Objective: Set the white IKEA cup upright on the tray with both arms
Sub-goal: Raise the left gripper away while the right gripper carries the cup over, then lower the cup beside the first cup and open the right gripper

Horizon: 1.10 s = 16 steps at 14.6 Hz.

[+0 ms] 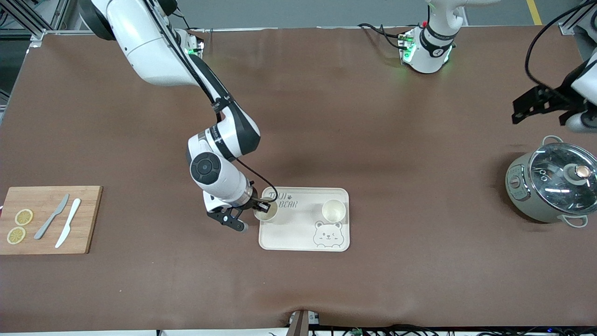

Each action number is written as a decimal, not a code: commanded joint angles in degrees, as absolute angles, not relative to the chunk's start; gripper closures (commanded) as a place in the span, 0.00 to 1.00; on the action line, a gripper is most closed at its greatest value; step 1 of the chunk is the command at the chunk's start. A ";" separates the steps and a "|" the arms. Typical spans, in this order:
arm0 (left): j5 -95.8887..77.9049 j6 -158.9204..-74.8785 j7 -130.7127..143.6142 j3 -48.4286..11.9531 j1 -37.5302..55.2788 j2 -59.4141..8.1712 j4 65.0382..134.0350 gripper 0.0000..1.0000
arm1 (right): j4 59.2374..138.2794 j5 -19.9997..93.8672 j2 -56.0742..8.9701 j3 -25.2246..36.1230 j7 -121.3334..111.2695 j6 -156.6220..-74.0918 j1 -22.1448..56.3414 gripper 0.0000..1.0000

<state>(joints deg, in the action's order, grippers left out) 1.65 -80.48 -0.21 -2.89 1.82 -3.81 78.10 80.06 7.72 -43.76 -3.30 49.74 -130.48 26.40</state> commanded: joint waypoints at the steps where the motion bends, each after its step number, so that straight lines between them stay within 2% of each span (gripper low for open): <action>1: 0.18 -80.33 -1.76 -2.02 1.93 0.78 82.87 0.00 | 78.05 6.86 -45.87 -2.72 51.85 -131.74 27.77 1.00; 5: 0.18 -80.68 -1.58 -1.41 3.68 1.24 83.41 0.00 | 78.05 6.86 -47.81 -2.72 53.43 -134.64 29.00 1.00; 7: -0.26 -81.82 -1.58 1.04 5.88 0.18 83.15 0.00 | 78.05 6.86 -48.25 -2.64 54.31 -135.70 29.71 1.00; 15: -1.23 -83.31 -2.46 1.14 5.89 -0.17 84.54 0.00 | 78.13 6.42 -48.60 -2.55 54.40 -135.97 29.79 1.00; 16: -1.23 -85.23 -2.46 1.06 5.89 -0.18 85.86 0.00 | 78.13 6.33 -48.60 -2.55 54.40 -135.88 29.79 0.91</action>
